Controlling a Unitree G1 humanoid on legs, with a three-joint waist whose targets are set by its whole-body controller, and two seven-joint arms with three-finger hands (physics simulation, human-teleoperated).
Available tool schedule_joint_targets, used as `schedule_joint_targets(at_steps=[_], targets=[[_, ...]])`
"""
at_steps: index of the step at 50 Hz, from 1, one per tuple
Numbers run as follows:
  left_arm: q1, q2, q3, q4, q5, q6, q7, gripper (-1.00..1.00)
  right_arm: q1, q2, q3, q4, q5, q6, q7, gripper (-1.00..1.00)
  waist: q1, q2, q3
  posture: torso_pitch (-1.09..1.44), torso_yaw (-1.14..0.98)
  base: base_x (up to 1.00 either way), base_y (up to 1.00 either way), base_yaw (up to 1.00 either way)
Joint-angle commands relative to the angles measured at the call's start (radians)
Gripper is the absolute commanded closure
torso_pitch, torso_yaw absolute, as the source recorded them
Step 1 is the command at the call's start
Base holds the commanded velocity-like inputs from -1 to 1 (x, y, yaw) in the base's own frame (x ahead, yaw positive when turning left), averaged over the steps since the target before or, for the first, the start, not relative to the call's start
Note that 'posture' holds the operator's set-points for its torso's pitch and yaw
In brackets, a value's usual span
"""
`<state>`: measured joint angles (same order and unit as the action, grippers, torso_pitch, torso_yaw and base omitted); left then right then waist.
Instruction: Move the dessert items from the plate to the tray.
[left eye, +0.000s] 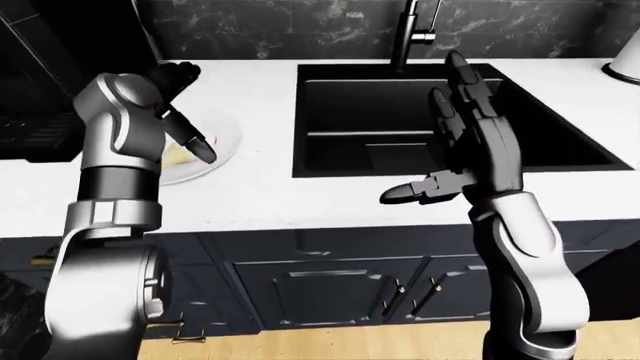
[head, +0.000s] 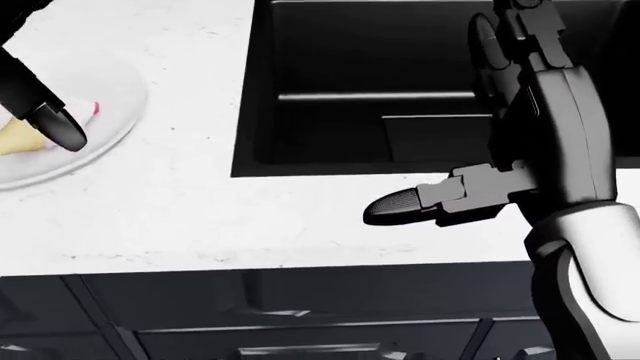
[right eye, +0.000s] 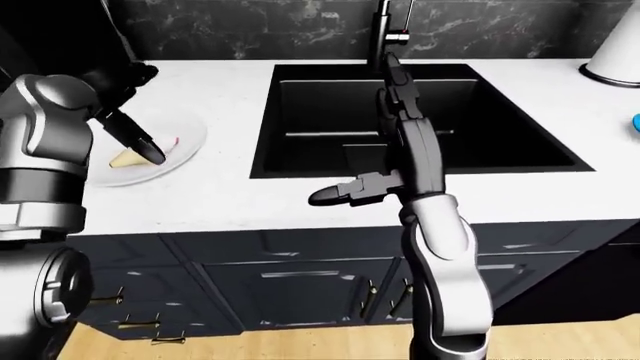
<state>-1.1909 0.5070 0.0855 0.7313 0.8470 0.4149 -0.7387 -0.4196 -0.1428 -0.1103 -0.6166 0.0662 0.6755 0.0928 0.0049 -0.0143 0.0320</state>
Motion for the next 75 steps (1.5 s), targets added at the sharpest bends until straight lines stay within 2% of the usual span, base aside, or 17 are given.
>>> schedule_joint_targets(at_steps=[1, 9, 15, 16, 20, 30, 44, 58, 73, 75], targets=[[-0.034, 0.020, 0.008, -0.022, -0.003, -0.029, 0.025, -1.00, -0.025, -0.003, -0.005, -0.024, 0.002, -0.032, -0.004, -1.00, 0.001, 0.004, -0.028, 0.00, 0.00, 0.00, 0.00, 0.00], [0.006, 0.031, 0.016, 0.030, -0.030, -0.051, 0.070, -0.98, -0.012, -0.002, -0.002, -0.020, 0.000, -0.046, -0.003, -1.00, 0.001, 0.007, -0.034, 0.00, 0.00, 0.00, 0.00, 0.00], [-0.012, 0.054, 0.016, 0.101, -0.041, -0.072, 0.106, -0.92, -0.003, 0.001, -0.001, -0.020, -0.002, -0.053, -0.001, -1.00, 0.001, 0.006, -0.038, 0.00, 0.00, 0.00, 0.00, 0.00], [-0.018, 0.057, 0.017, 0.118, -0.044, -0.076, 0.115, -0.85, -0.002, 0.001, 0.000, -0.019, -0.003, -0.055, -0.001, -1.00, 0.000, 0.006, -0.038, 0.00, 0.00, 0.00, 0.00, 0.00], [-0.035, 0.067, 0.010, 0.170, -0.042, -0.097, 0.142, -0.86, 0.002, 0.003, 0.001, -0.020, -0.005, -0.057, -0.001, -1.00, 0.000, 0.007, -0.040, 0.00, 0.00, 0.00, 0.00, 0.00], [-0.050, 0.068, -0.004, 0.222, -0.032, -0.126, 0.176, -0.73, 0.014, 0.009, 0.005, -0.025, -0.009, -0.061, 0.001, -1.00, -0.001, 0.009, -0.043, 0.00, 0.00, 0.00, 0.00, 0.00], [-0.056, 0.060, -0.010, 0.227, 0.018, -0.157, 0.188, -0.51, 0.023, 0.011, 0.002, -0.030, -0.008, -0.066, 0.006, -1.00, -0.003, 0.010, -0.041, 0.00, 0.00, 0.00, 0.00, 0.00], [-0.007, 0.065, -0.009, 0.201, 0.054, -0.173, 0.183, -0.47, 0.009, 0.006, 0.003, -0.032, -0.006, -0.054, 0.006, -1.00, -0.005, 0.012, -0.041, 0.00, 0.00, 0.00, 0.00, 0.00], [0.006, 0.071, -0.008, 0.205, 0.071, -0.185, 0.188, -0.32, 0.024, 0.008, 0.000, -0.050, -0.003, -0.052, 0.006, -1.00, -0.004, 0.013, -0.041, 0.00, 0.00, 0.00, 0.00, 0.00], [0.003, 0.070, -0.007, 0.216, 0.071, -0.190, 0.199, -0.23, 0.028, 0.009, 0.001, -0.043, -0.005, -0.062, 0.006, -1.00, -0.003, 0.013, -0.041, 0.00, 0.00, 0.00, 0.00, 0.00]])
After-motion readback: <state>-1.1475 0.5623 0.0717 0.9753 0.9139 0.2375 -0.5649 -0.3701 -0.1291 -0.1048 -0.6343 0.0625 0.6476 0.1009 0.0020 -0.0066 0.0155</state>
